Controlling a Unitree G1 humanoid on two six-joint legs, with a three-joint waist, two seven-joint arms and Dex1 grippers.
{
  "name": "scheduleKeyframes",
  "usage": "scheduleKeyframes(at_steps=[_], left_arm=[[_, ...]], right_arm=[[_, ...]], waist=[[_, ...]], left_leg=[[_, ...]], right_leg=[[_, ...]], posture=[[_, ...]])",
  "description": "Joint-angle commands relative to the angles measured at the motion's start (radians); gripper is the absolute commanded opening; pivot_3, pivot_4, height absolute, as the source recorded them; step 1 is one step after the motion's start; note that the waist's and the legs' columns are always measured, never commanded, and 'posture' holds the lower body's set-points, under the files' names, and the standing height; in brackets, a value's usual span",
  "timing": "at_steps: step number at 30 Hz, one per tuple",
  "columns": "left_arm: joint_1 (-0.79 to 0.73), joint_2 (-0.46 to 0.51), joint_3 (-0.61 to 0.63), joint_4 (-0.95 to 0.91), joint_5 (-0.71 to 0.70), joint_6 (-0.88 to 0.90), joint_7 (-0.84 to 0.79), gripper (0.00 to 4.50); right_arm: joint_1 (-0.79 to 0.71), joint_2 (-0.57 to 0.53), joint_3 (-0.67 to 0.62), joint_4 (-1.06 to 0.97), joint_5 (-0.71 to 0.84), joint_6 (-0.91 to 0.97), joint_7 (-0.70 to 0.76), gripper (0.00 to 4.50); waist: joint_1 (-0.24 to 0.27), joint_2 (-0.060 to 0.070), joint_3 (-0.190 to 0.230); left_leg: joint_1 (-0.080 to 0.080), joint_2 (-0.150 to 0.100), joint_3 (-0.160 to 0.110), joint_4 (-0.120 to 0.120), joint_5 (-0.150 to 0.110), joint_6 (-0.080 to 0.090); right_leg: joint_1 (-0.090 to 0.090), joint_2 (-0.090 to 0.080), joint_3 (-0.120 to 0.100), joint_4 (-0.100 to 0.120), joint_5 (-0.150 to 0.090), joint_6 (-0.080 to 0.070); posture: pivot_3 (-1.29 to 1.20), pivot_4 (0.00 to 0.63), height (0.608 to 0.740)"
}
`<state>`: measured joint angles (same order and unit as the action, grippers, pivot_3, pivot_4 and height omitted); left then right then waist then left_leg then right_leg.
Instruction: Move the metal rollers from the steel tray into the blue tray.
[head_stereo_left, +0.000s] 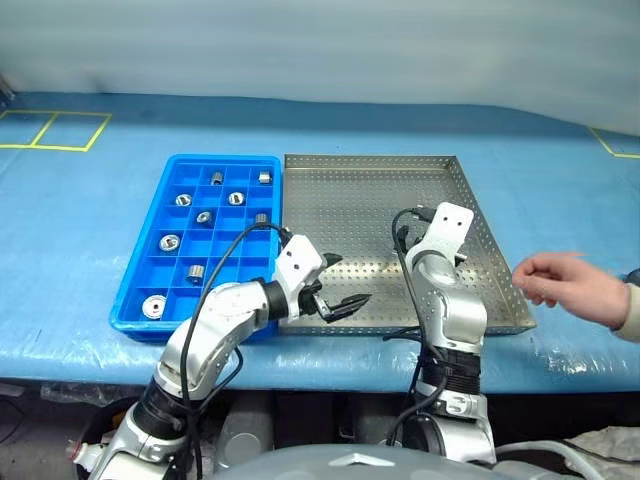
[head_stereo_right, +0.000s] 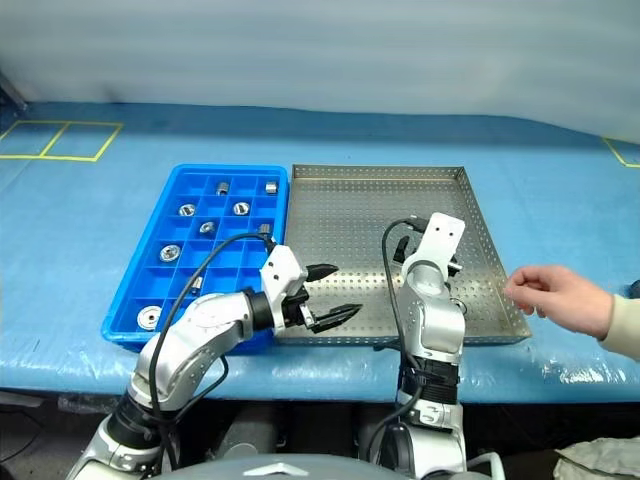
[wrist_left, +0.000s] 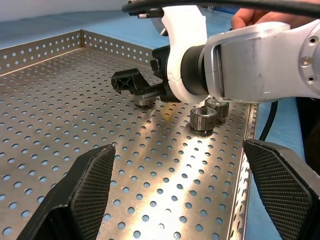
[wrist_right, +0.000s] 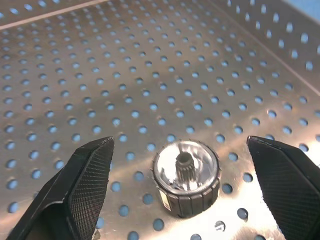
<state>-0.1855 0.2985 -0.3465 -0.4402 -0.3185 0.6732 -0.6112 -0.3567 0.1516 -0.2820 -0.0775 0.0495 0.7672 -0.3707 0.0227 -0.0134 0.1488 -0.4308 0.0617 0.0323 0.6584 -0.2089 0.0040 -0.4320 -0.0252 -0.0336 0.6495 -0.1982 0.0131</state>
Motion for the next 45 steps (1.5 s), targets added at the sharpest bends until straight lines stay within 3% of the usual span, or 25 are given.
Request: scheduleKeyframes(at_steps=[1, 4, 7, 14, 19, 24, 30, 45], left_arm=[[-0.001, -0.004, -0.005, -0.052, -0.012, -0.011, 0.004, 4.44], [0.001, -0.005, -0.006, -0.055, -0.009, -0.009, 0.013, 4.44], [0.002, -0.006, -0.011, -0.058, -0.008, -0.007, 0.022, 4.5], [0.009, -0.009, -0.002, -0.07, -0.015, 0.001, 0.051, 4.5], [0.037, -0.026, 0.048, -0.088, -0.021, 0.003, 0.111, 4.5], [0.084, -0.071, 0.126, -0.114, 0.037, -0.047, 0.25, 4.5], [0.162, -0.044, 0.212, -0.187, 0.051, -0.072, 0.3, 4.5], [0.364, -0.029, 0.294, -0.341, 0.05, -0.057, 0.404, 4.5]], right_arm=[[-0.022, 0.001, 0.001, 0.004, 0.003, -0.038, -0.01, 4.5], [-0.023, 0.01, -0.009, 0.021, 0.028, -0.033, 0.002, 4.5], [-0.022, 0.019, -0.018, 0.028, 0.045, -0.025, -0.001, 3.91], [-0.033, 0.031, 0.021, -0.008, 0.06, -0.004, 0.006, 1.78], [-0.077, 0.005, 0.117, -0.069, 0.052, 0.053, 0.069, 1.75], [-0.16, -0.066, 0.289, -0.134, 0.083, 0.16, 0.251, 1.75], [-0.269, -0.095, 0.423, -0.108, 0.101, 0.213, 0.388, 1.75], [-0.326, -0.034, 0.528, 0.093, 0.102, 0.056, 0.561, 1.75]], waist=[[0.0, 0.001, 0.001], [0.001, 0.001, 0.001], [0.003, 0.001, 0.001], [0.005, 0.002, 0.001], [0.003, 0.004, 0.002], [0.018, 0.005, 0.003], [0.04, 0.004, 0.003], [0.186, 0.004, 0.004]], left_leg=[[0.0, 0.0, 0.0, 0.0, 0.0, 0.0], [0.0, 0.0, 0.0, -0.001, 0.0, 0.0], [0.0, 0.0, 0.0, -0.002, 0.0, 0.0], [0.0, 0.0, 0.0, -0.003, 0.0, 0.0], [0.001, 0.001, 0.0, -0.005, 0.0, 0.0], [0.001, 0.0, -0.001, -0.006, 0.0, 0.0], [0.0, 0.0, 0.0, -0.01, 0.0, 0.0], [-0.002, 0.001, -0.003, -0.011, 0.0, -0.001]], right_leg=[[0.0, 0.0, 0.0, 0.0, 0.0, 0.0], [0.0, 0.0, 0.0, 0.0, 0.0, 0.0], [0.0, 0.0, 0.0, -0.001, 0.0, 0.0], [0.0, 0.0, 0.0, -0.002, 0.0, 0.0], [-0.001, 0.001, 0.001, -0.002, 0.0, 0.0], [-0.001, 0.001, 0.001, -0.003, 0.0, 0.0], [-0.001, 0.001, 0.0, -0.006, 0.0, 0.001], [-0.003, 0.001, -0.005, -0.006, -0.003, -0.004]], posture=[[0.13, 0.15, 0.74], [0.14, 0.15, 0.74], [0.14, 0.15, 0.74], [0.16, 0.15, 0.74], [0.19, 0.15, 0.74], [0.25, 0.15, 0.74], [0.35, 0.15, 0.74], [0.55, 0.15, 0.74]])
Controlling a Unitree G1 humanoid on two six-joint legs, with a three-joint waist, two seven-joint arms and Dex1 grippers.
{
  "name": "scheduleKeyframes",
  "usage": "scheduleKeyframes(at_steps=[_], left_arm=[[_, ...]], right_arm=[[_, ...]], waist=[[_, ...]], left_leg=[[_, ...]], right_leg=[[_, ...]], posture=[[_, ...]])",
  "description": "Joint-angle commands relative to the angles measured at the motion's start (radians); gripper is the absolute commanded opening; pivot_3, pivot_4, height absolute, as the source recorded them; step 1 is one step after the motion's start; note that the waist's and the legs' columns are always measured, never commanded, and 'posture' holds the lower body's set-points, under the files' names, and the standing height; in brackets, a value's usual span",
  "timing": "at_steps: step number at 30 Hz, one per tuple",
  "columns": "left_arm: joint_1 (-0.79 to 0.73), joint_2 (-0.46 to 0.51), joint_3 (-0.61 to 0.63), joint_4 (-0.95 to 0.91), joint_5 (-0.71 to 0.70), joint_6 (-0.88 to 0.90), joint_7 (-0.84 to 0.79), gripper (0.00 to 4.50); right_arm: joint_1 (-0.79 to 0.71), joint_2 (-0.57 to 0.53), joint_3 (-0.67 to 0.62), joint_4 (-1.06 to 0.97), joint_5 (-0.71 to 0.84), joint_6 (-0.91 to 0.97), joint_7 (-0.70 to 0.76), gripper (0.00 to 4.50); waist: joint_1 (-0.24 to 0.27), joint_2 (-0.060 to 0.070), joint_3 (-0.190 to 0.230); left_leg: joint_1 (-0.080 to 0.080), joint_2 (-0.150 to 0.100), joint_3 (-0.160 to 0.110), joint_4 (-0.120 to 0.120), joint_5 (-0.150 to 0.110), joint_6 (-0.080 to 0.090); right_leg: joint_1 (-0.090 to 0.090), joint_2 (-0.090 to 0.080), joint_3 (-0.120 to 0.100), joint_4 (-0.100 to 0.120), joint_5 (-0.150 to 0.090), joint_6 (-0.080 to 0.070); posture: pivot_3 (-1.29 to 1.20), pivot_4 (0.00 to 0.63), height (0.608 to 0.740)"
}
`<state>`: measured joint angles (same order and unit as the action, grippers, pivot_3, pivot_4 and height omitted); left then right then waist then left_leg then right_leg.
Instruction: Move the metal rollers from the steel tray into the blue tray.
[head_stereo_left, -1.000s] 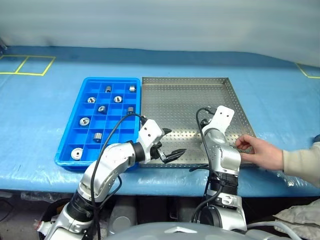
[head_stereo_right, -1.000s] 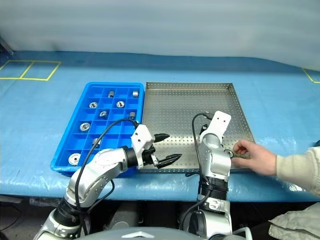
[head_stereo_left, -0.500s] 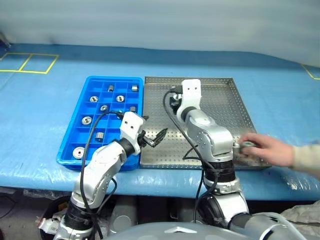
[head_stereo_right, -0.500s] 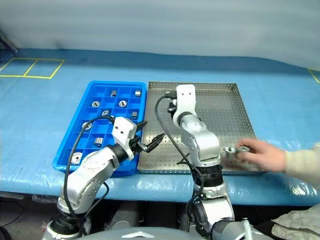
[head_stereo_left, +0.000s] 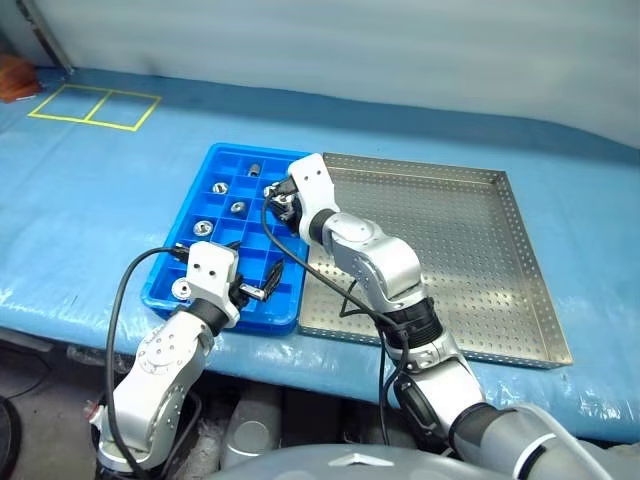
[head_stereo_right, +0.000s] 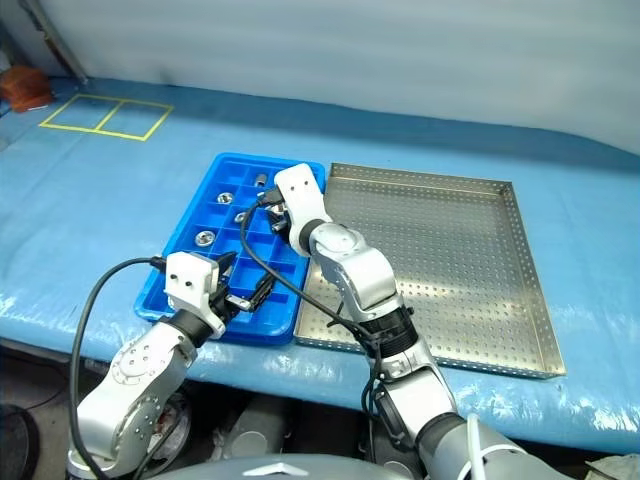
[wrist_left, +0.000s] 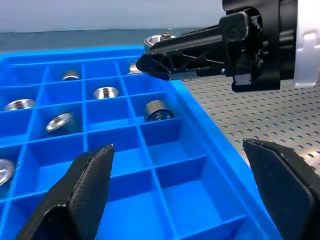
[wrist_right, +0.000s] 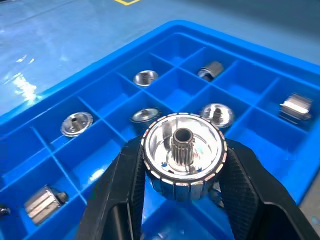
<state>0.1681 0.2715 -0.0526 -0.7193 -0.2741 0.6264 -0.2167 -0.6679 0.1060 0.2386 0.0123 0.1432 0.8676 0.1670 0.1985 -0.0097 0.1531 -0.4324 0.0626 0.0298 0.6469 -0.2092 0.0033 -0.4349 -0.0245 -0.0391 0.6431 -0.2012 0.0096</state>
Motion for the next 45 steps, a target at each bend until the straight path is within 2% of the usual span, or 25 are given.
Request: scheduleKeyframes(at_steps=[1, 11, 18, 19, 25, 27, 39, 45], left_arm=[[0.017, -0.003, 0.0, -0.066, 0.003, -0.008, 0.013, 4.5], [0.001, 0.004, -0.035, -0.054, -0.014, 0.002, -0.002, 4.5], [-0.037, 0.007, -0.059, -0.023, -0.021, 0.003, -0.021, 4.5], [-0.044, 0.008, -0.062, -0.018, -0.022, 0.003, -0.025, 4.5], [-0.07, 0.013, -0.071, 0.005, -0.028, 0.004, -0.054, 4.5], [-0.08, 0.014, -0.075, 0.013, -0.027, 0.002, -0.062, 4.5], [-0.141, 0.023, -0.11, 0.071, -0.04, -0.001, -0.139, 4.5], [-0.178, 0.036, -0.138, 0.105, -0.055, -0.001, -0.198, 4.5]], right_arm=[[-0.005, 0.011, 0.014, 0.019, 0.007, -0.055, 0.037, 1.75], [0.061, -0.012, -0.008, 0.095, -0.011, -0.079, 0.051, 1.75], [0.102, -0.034, -0.04, 0.042, -0.011, -0.044, 0.039, 1.75], [0.109, -0.032, -0.049, 0.034, -0.01, -0.037, 0.031, 2.1], [0.136, -0.047, -0.075, -0.048, -0.002, 0.002, 0.021, 4.01], [0.152, -0.055, -0.083, -0.096, -0.004, 0.012, 0.013, 4.46], [0.312, -0.182, -0.086, -0.495, 0.01, 0.103, 0.02, 4.46], [0.405, -0.22, -0.136, -0.63, 0.016, 0.177, -0.007, 4.46]], waist=[[0.024, 0.0, 0.0], [0.144, 0.0, 0.0], [0.177, 0.0, -0.001], [0.178, 0.0, -0.001], [0.178, 0.0, -0.001], [0.176, 0.0, -0.001], [0.124, 0.0, -0.001], [0.049, 0.0, -0.001]], left_leg=[[0.0, 0.0, 0.0, 0.0, 0.0, 0.0], [-0.012, 0.0, 0.001, 0.001, 0.001, -0.002], [-0.012, 0.001, 0.001, 0.001, 0.0, -0.003], [-0.012, 0.001, 0.001, 0.001, 0.0, -0.003], [-0.013, 0.0, 0.001, 0.002, 0.0, -0.003], [-0.013, 0.0, 0.0, 0.002, 0.0, -0.003], [-0.013, 0.0, 0.0, 0.004, 0.0, -0.003], [-0.013, 0.0, 0.0, 0.005, 0.0, -0.003]], right_leg=[[0.0, 0.0, 0.0, 0.0, 0.0, 0.0], [-0.012, 0.0, -0.001, 0.0, 0.0, 0.001], [-0.012, 0.0, -0.003, 0.0, 0.0, 0.0], [-0.012, 0.0, -0.003, 0.0, 0.0, 0.0], [-0.011, 0.0, -0.003, 0.0, 0.0, 0.001], [-0.011, -0.001, -0.003, 0.0, 0.0, 0.001], [-0.011, -0.001, -0.004, 0.0, 0.0, 0.001], [-0.01, -0.001, -0.003, 0.0, 0.0, 0.001]], posture=[[0.55, 0.15, 0.74], [0.55, 0.15, 0.74], [0.49, 0.15, 0.74], [0.47, 0.15, 0.74], [0.45, 0.15, 0.74], [0.43, 0.15, 0.74], [0.3, 0.15, 0.74], [0.24, 0.15, 0.74]])
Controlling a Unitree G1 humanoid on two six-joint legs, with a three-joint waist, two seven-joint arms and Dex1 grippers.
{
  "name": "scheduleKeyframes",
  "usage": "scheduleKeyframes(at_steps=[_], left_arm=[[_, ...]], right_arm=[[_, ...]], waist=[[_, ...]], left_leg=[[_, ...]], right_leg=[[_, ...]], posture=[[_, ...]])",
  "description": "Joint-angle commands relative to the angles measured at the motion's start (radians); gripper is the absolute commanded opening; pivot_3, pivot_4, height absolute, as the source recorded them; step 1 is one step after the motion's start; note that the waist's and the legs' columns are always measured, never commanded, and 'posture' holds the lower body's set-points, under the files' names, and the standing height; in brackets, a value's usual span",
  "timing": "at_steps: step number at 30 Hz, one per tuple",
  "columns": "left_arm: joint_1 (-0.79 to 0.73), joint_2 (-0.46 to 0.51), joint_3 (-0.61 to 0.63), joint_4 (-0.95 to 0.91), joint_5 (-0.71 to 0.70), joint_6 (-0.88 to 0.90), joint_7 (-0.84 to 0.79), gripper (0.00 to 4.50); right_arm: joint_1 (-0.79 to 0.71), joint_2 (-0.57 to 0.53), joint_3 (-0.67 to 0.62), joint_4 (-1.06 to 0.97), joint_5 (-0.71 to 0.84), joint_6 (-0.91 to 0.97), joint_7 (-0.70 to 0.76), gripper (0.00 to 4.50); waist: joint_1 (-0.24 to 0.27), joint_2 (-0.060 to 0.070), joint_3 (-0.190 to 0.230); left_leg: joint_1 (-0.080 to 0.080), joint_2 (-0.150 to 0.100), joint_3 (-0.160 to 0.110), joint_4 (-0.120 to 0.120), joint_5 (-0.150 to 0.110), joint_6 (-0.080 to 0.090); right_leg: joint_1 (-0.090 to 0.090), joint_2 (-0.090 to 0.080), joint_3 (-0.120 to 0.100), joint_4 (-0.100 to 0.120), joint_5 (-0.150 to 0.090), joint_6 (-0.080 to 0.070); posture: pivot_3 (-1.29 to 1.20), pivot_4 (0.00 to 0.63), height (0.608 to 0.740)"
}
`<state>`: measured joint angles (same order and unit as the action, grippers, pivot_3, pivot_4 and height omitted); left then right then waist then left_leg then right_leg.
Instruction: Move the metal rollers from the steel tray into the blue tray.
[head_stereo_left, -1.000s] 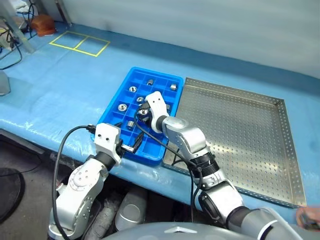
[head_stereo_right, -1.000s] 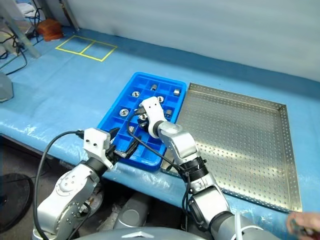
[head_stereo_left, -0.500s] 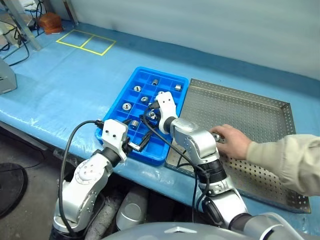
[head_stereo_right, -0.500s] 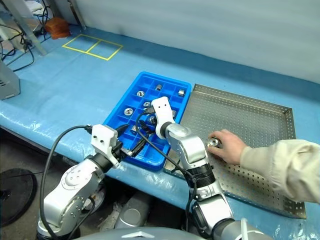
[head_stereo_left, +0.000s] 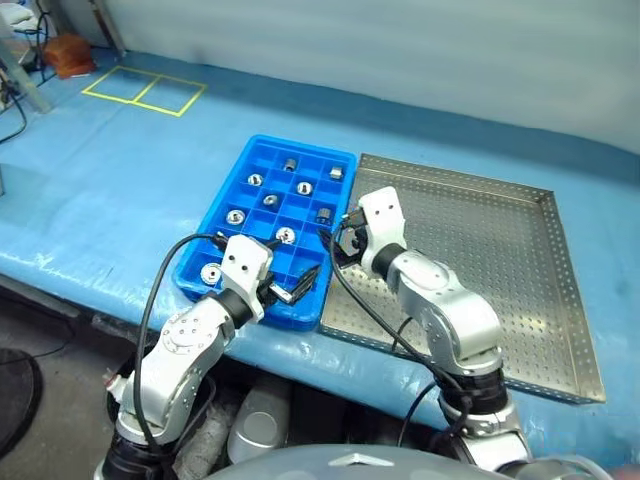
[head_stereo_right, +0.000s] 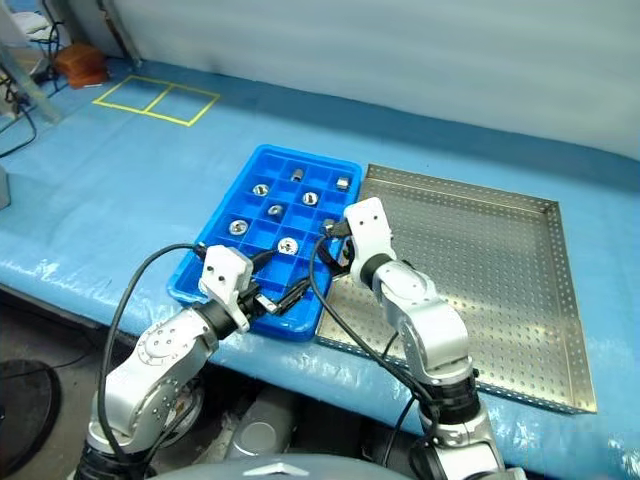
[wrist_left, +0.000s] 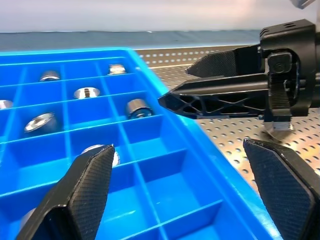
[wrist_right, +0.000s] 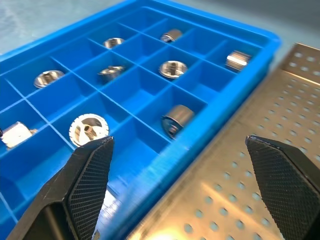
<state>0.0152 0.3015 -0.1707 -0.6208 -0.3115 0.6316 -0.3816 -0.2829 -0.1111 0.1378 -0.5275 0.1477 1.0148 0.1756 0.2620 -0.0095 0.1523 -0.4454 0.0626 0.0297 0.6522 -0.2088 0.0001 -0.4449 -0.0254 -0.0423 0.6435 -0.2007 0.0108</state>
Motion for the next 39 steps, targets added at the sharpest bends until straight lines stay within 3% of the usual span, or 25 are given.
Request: scheduleKeyframes(at_steps=[1, 6, 15, 39], left_arm=[[-0.031, 0.007, -0.025, 0.011, -0.018, -0.006, -0.039, 4.5], [-0.06, 0.016, -0.054, 0.035, -0.027, -0.01, -0.075, 4.5], [-0.085, 0.018, -0.096, 0.055, -0.025, -0.006, -0.104, 4.5], [-0.072, 0.045, -0.158, 0.053, -0.001, -0.009, -0.111, 4.5]], right_arm=[[0.029, -0.005, -0.043, -0.104, 0.01, 0.043, -0.023, 4.46], [0.076, -0.003, -0.082, -0.176, 0.009, 0.106, -0.052, 4.46], [0.134, 0.005, -0.13, -0.176, 0.003, 0.115, -0.085, 4.46], [0.045, 0.06, -0.109, 0.183, 0.012, -0.085, -0.059, 4.46]], waist=[[-0.027, 0.0, 0.0], [-0.11, 0.0, 0.0], [-0.19, 0.0, 0.0], [-0.197, 0.0, 0.0]], left_leg=[[0.0, 0.0, 0.0, 0.0, 0.0, 0.0], [0.0, 0.0, -0.001, 0.001, 0.0, 0.0], [0.003, 0.0, -0.001, 0.001, 0.0, 0.001], [0.006, -0.001, 0.002, 0.001, 0.001, 0.001]], right_leg=[[0.0, 0.0, 0.0, 0.0, 0.0, 0.0], [0.001, 0.0, 0.001, 0.001, 0.0, 0.0], [0.003, 0.0, 0.002, 0.002, 0.0, 0.0], [0.005, 0.001, 0.007, 0.003, 0.002, 0.002]], posture=[[0.24, 0.15, 0.74], [0.19, 0.15, 0.74], [0.17, 0.15, 0.74], [0.21, 0.15, 0.74]])
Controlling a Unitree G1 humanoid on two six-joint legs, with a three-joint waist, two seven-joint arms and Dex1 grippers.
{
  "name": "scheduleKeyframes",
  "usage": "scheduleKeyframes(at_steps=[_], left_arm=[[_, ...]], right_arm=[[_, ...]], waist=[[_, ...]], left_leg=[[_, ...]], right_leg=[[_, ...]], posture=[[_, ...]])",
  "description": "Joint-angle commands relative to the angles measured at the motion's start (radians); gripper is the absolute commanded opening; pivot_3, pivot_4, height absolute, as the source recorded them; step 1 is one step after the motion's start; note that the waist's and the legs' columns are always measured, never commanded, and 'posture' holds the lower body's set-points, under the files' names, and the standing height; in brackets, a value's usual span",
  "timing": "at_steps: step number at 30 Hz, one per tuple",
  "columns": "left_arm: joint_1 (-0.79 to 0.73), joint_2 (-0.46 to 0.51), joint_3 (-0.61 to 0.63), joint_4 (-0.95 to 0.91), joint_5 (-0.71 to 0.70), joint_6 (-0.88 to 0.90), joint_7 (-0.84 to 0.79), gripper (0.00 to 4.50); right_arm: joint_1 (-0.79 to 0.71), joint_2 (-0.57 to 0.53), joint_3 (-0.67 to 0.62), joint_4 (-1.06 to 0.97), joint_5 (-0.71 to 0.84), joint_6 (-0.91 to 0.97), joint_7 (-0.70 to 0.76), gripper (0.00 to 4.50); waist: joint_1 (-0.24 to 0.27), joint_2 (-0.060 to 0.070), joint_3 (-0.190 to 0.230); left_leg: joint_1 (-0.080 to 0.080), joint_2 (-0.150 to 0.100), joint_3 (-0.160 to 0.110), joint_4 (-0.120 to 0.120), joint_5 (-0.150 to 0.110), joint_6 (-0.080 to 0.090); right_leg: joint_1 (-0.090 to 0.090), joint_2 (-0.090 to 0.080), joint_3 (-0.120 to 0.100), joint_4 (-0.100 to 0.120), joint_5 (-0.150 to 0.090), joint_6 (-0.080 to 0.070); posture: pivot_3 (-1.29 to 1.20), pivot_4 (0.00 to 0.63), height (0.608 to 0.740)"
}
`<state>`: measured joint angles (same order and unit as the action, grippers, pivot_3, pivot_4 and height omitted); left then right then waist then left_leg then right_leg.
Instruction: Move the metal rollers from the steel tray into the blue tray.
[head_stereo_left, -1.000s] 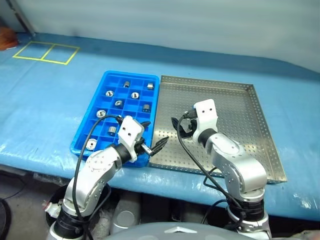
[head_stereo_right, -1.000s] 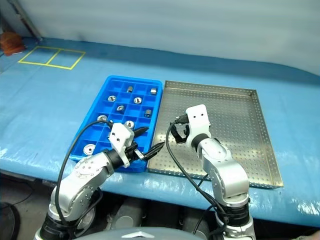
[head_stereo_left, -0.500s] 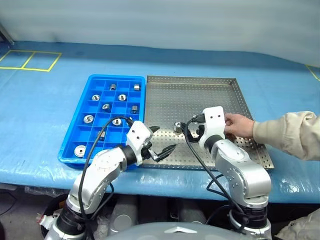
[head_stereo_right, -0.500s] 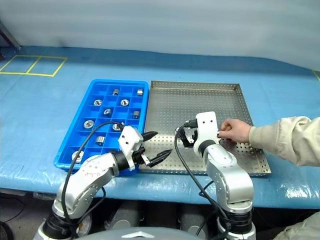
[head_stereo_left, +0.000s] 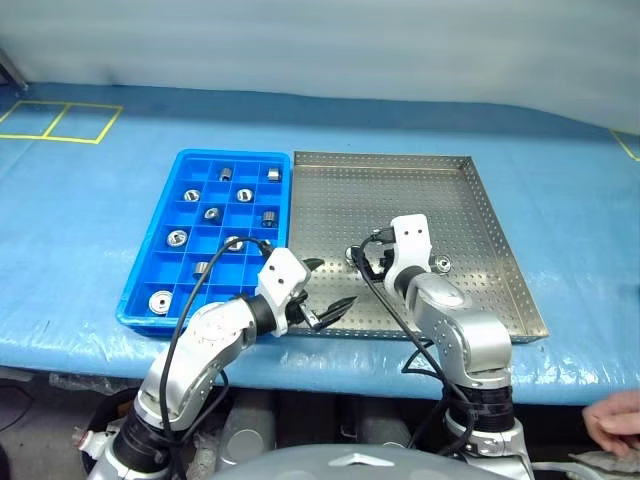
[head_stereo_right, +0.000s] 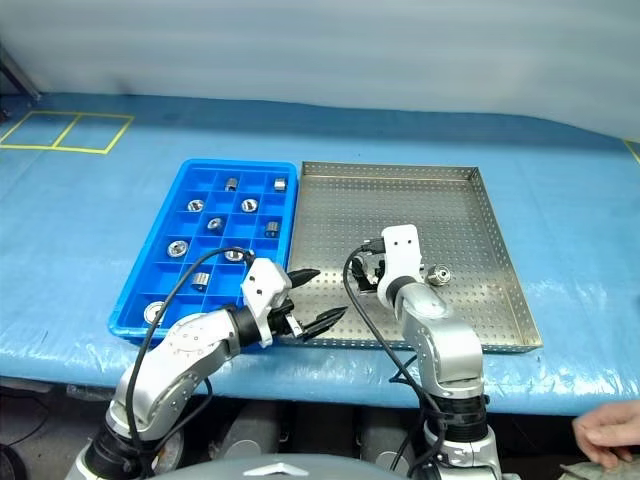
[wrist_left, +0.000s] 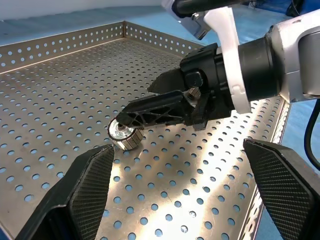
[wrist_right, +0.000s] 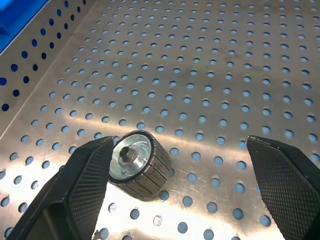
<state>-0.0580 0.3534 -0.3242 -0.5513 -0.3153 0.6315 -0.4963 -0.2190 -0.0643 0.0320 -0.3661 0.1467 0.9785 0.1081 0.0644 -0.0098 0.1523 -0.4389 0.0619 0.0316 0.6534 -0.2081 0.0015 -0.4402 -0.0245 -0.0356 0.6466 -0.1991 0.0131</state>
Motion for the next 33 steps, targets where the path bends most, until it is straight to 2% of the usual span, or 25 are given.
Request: scheduleKeyframes(at_steps=[1, 6, 14, 15, 21, 28, 33], left_arm=[[0.002, -0.008, -0.004, -0.017, 0.008, -0.011, 0.01, 4.5], [0.014, -0.024, 0.004, -0.017, 0.015, -0.028, 0.036, 4.5], [0.031, -0.037, 0.013, -0.015, 0.038, -0.063, 0.058, 4.5], [0.034, -0.038, 0.015, -0.015, 0.04, -0.066, 0.062, 4.5], [0.059, -0.052, 0.04, -0.016, 0.063, -0.124, 0.095, 4.5], [0.114, -0.081, 0.103, -0.025, 0.108, -0.263, 0.154, 4.5], [0.18, -0.056, 0.153, -0.06, 0.106, -0.311, 0.139, 4.5]], right_arm=[[-0.022, 0.015, -0.003, 0.039, 0.013, -0.062, 0.011, 4.46], [-0.025, 0.01, 0.012, 0.115, 0.0, -0.114, 0.022, 4.46], [-0.01, 0.005, 0.034, 0.126, -0.008, -0.141, 0.027, 1.88], [-0.011, 0.005, 0.035, 0.126, -0.009, -0.143, 0.027, 1.7], [-0.075, 0.001, 0.066, 0.066, -0.006, -0.124, 0.04, 1.71], [-0.228, 0.003, 0.172, -0.014, 0.003, -0.025, 0.08, 1.71], [-0.294, 0.019, 0.229, 0.006, 0.022, 0.039, 0.113, 1.71]], waist=[[0.002, 0.0, 0.0], [0.006, 0.0, 0.0], [0.007, 0.0, 0.0], [0.008, 0.0, 0.0], [0.01, 0.0, 0.0], [0.02, 0.0, 0.0], [0.035, 0.0, 0.0]], left_leg=[[0.0, 0.0, 0.0, 0.0, 0.0, 0.0], [0.0, 0.0, 0.0, 0.0, 0.0, 0.0], [0.001, 0.0, 0.0, 0.0, 0.0, 0.0], [0.001, 0.0, 0.0, 0.0, 0.0, 0.0], [0.001, 0.0, 0.0, 0.0, 0.0, 0.0], [0.002, 0.0, 0.0, -0.001, 0.0, 0.0], [0.002, 0.0, 0.0, -0.002, 0.0, 0.0]], right_leg=[[0.0, 0.0, 0.0, 0.0, 0.0, 0.0], [0.001, 0.0, 0.0, -0.001, 0.0, 0.0], [0.001, 0.0, 0.001, 0.0, 0.0, 0.001], [0.001, 0.0, 0.001, 0.0, 0.0, 0.001], [0.001, 0.0, 0.001, 0.0, 0.0, 0.001], [0.001, 0.0, 0.001, 0.0, 0.0, 0.001], [0.001, 0.0, 0.0, 0.0, 0.001, 0.001]], posture=[[0.21, 0.15, 0.74], [0.21, 0.15, 0.74], [0.24, 0.15, 0.74], [0.24, 0.15, 0.74], [0.26, 0.15, 0.74], [0.29, 0.15, 0.74], [0.32, 0.15, 0.74]])
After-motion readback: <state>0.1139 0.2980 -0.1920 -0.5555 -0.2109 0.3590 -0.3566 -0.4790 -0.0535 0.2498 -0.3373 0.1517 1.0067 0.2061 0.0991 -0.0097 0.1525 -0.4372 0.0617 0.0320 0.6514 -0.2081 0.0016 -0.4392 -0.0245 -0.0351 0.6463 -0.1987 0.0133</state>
